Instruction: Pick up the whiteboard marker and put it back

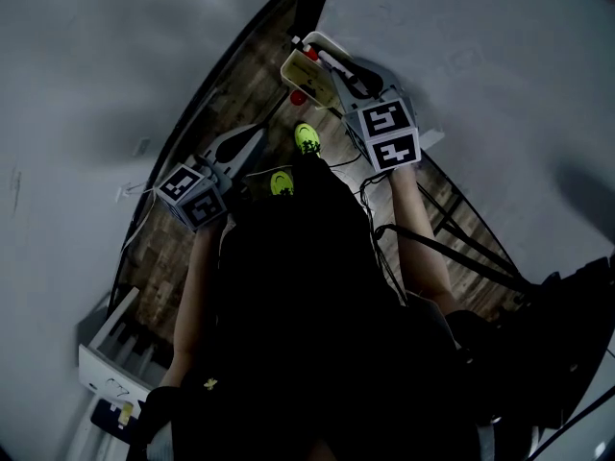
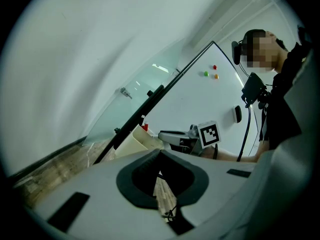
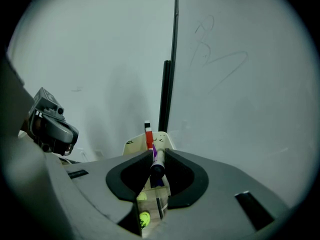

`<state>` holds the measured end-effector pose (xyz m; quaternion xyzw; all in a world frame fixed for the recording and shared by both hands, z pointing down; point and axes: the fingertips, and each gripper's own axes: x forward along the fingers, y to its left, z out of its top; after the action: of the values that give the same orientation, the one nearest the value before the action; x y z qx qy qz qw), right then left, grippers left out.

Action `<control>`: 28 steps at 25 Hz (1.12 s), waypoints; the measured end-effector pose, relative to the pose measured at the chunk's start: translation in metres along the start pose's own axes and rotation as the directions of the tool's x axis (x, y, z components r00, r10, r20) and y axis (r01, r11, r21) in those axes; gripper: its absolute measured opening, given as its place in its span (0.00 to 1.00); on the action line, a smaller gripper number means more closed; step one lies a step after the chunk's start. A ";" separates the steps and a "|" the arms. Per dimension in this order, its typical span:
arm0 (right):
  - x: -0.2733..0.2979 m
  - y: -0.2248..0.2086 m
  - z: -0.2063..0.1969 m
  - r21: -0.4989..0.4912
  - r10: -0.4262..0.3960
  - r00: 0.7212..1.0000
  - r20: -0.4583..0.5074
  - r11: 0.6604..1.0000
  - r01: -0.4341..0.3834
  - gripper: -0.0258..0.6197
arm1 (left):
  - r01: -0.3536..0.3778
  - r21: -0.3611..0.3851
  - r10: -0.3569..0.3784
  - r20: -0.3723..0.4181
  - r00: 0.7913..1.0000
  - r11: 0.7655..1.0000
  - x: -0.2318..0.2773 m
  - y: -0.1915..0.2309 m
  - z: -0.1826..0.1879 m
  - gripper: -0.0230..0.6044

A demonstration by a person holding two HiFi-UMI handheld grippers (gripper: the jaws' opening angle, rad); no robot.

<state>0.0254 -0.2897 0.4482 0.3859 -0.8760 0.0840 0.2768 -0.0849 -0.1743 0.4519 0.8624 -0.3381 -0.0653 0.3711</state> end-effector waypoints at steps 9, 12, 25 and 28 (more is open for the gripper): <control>0.000 -0.003 -0.003 0.014 0.000 1.000 0.005 1.000 0.000 0.18 | -0.010 -0.001 0.010 -0.015 1.000 1.000 -0.003 -0.002 -0.003 0.06; -0.001 -0.002 -0.002 0.012 -0.003 1.000 0.009 1.000 0.003 0.18 | -0.012 0.004 0.012 -0.018 1.000 1.000 -0.004 -0.004 -0.003 0.06; -0.005 -0.003 -0.004 -0.056 -0.036 0.998 0.059 0.998 0.040 0.23 | -0.009 0.025 0.009 -0.014 1.000 1.000 -0.008 -0.010 -0.012 0.06; -0.010 -0.003 -0.001 -0.054 -0.051 0.995 0.088 0.997 0.056 0.23 | -0.009 0.031 0.009 -0.011 1.000 0.999 -0.010 -0.010 -0.016 0.06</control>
<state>0.0329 -0.2854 0.4432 0.4047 -0.8785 0.0350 0.2515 -0.0812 -0.1536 0.4545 0.8668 -0.3408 -0.0535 0.3601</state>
